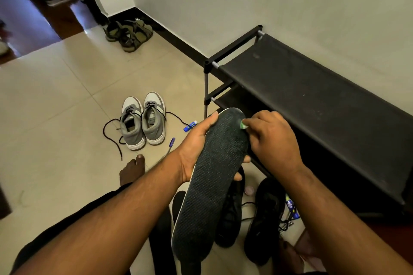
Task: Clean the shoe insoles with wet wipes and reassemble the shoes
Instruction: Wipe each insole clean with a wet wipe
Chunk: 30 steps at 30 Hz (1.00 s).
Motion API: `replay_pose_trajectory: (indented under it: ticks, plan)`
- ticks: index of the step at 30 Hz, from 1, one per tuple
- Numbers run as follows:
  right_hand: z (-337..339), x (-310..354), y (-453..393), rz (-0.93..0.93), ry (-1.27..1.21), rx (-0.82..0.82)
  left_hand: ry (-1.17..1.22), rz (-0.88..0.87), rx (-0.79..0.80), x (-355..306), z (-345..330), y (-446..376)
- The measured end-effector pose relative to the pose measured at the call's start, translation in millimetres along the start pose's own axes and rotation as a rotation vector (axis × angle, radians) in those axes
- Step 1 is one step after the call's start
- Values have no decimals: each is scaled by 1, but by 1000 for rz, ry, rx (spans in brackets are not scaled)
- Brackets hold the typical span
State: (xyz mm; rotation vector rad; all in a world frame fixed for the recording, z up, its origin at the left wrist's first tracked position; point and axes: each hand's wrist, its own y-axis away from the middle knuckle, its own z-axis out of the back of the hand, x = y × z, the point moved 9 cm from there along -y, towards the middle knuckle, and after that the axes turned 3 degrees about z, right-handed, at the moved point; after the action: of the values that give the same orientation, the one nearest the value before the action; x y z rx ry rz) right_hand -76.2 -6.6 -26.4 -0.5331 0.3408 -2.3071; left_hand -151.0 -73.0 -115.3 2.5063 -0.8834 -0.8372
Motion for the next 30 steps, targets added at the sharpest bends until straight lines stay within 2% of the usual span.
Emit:
replay_pose_trajectory:
  ticks: [3,7,11,16,19,21,26,30]
  plan:
    - [4,-10,-1,-72,-48,-54,-69,22,44,6,-5,-1]
    - [3,-8,-3,-101,-97,-45,-94,76,33,16,-2,-6]
    - [0,16,-1,17,-162,-25,-75,85,-32,17,5,-8]
    - [-4,55,11,224,-278,0,-41,8,-169,4,13,-2]
    - [-8,67,17,315,-259,48,2,-40,-203,-3,17,-3]
    - [-4,54,13,233,-210,-14,-6,-20,-173,2,14,-6]
    - [14,-5,-2,-105,-189,-172,-102,55,-122,21,5,-14]
    - [9,12,1,-30,-216,-118,-97,53,-143,18,8,-16]
